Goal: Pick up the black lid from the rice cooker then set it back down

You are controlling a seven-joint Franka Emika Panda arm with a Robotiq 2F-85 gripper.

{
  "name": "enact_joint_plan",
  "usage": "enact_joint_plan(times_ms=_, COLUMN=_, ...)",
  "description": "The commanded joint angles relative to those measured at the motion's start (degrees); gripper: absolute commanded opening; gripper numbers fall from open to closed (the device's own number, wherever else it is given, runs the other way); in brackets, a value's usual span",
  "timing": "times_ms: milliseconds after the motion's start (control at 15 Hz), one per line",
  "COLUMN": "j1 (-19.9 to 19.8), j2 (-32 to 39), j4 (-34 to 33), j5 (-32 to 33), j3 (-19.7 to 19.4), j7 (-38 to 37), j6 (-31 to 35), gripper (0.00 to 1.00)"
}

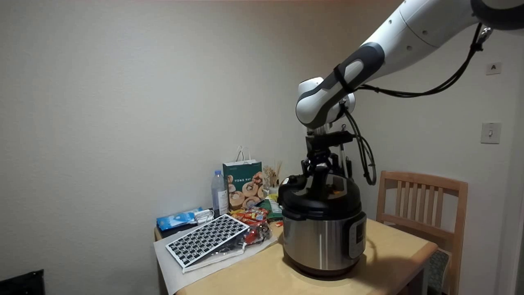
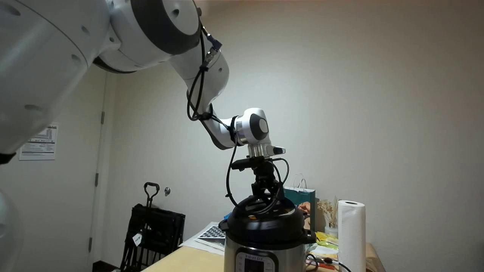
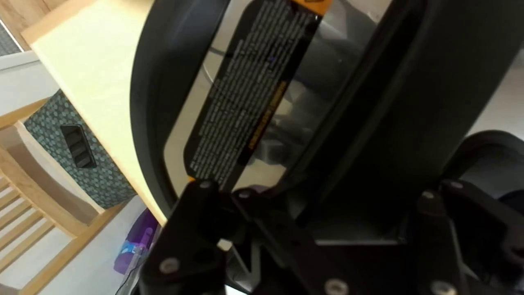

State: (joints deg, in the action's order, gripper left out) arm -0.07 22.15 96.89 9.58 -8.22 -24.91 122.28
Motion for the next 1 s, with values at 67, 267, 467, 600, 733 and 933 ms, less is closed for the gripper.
enact_joint_plan(times_ms=67, j1=-0.97, j2=-1.89, j4=-0.56, j5=-3.02, j3=1.18, j7=3.48, j6=-2.40, gripper=0.06)
enact_joint_plan(times_ms=267, j1=-1.46, j2=-1.96, j4=-3.20, j5=-5.18, j3=1.07, j7=2.69, j6=-6.43, gripper=0.07)
enact_joint_plan(times_ms=467, j1=-1.19, j2=-3.52, j4=-5.29, j5=-6.05, j3=0.70, j7=0.87, j6=-11.17, gripper=0.06)
enact_joint_plan(times_ms=600, j1=-1.15, j2=-3.98, j4=-7.46, j5=-6.88, j3=0.50, j7=-0.42, j6=-14.58, gripper=0.06)
enact_joint_plan(times_ms=733, j1=-1.24, j2=-3.74, j4=-9.40, j5=-7.50, j3=0.55, j7=-1.02, j6=-17.10, gripper=0.06)
enact_joint_plan(times_ms=933, j1=-1.02, j2=-1.93, j4=-9.33, j5=-6.51, j3=0.60, j7=-0.55, j6=-16.68, gripper=0.07)
